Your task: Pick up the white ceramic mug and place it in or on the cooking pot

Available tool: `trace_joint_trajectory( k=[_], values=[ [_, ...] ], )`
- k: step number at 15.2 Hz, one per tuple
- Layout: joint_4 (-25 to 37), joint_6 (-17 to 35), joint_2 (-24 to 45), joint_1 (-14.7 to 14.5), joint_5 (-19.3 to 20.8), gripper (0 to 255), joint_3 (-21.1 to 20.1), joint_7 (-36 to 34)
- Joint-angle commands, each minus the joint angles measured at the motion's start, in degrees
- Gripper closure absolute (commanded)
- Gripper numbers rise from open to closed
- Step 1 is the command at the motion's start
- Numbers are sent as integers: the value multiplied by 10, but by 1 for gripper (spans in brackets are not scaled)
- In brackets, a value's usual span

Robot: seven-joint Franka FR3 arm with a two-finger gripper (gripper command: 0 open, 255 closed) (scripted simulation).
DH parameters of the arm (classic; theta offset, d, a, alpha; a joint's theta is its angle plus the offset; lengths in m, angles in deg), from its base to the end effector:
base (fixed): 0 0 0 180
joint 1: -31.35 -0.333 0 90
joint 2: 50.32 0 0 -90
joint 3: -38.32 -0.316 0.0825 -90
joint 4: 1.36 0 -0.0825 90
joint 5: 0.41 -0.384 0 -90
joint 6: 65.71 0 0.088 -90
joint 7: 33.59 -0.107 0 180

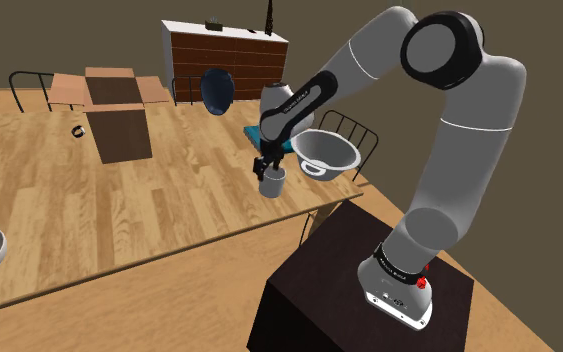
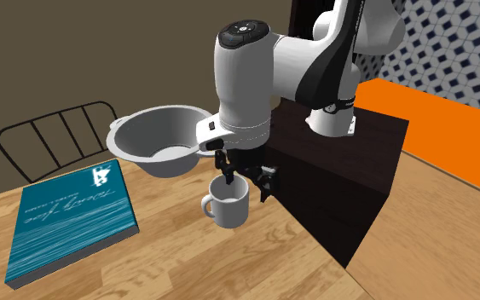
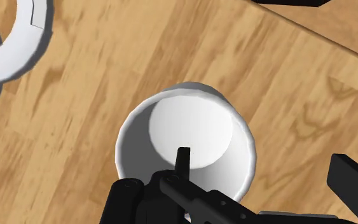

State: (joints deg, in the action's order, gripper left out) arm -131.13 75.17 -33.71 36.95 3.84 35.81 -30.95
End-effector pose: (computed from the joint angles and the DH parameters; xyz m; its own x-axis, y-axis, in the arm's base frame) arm 0.5273 -0.0280 0.2233 0.9940 0.0493 -0.0973 0.0518 -0.9984 0.0241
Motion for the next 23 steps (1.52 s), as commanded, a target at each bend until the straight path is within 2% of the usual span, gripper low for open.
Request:
trace_joint_trajectory(
  k=[1,7,15,16,23],
  values=[
    [5,12,16,0,2,0,1,-2],
    [2,57,58,-1,8,0,5,-6],
    [2,57,58,-1,8,0,5,-6],
    [2,57,58,-1,8,255,5,-6],
    [2,57,58,-1,8,255,5,-6]
  ],
)
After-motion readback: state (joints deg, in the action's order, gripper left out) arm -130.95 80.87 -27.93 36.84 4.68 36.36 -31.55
